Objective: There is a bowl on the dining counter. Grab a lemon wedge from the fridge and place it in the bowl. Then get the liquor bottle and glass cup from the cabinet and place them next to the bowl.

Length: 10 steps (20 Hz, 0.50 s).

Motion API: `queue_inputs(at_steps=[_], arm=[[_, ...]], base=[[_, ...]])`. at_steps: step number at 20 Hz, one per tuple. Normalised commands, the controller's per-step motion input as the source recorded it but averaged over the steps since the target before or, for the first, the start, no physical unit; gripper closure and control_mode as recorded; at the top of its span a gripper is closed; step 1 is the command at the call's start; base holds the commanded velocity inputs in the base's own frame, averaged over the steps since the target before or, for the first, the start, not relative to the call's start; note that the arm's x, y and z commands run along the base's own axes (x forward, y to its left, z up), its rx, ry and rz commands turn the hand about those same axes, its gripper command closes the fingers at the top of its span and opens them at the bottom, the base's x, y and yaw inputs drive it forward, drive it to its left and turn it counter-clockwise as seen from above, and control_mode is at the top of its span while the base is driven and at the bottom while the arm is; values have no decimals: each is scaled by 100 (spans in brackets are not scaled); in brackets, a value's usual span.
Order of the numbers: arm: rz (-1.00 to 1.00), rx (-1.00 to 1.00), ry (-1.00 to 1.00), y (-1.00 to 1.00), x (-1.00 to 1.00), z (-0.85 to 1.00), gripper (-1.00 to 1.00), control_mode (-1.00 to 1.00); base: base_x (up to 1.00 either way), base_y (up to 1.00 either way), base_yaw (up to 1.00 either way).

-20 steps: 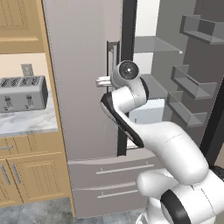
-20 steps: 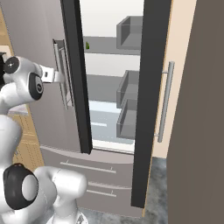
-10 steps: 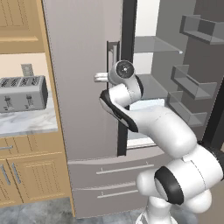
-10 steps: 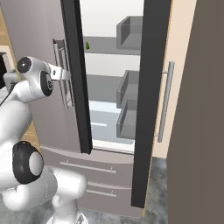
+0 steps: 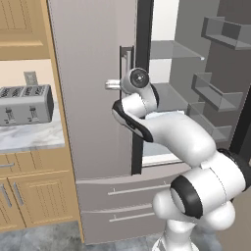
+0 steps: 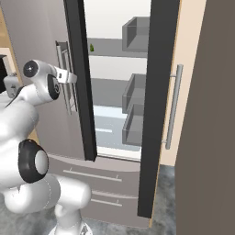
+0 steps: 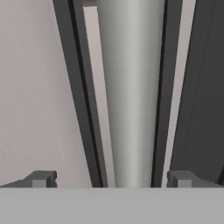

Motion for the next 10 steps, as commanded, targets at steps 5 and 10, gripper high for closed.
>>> queue_inputs(at_steps=[5,10], arm=[[0,0,0,0,56,-12,-100,-100],[0,0,0,0,34,-8,100,-100]], base=[[0,0,0],[0,0,0]])
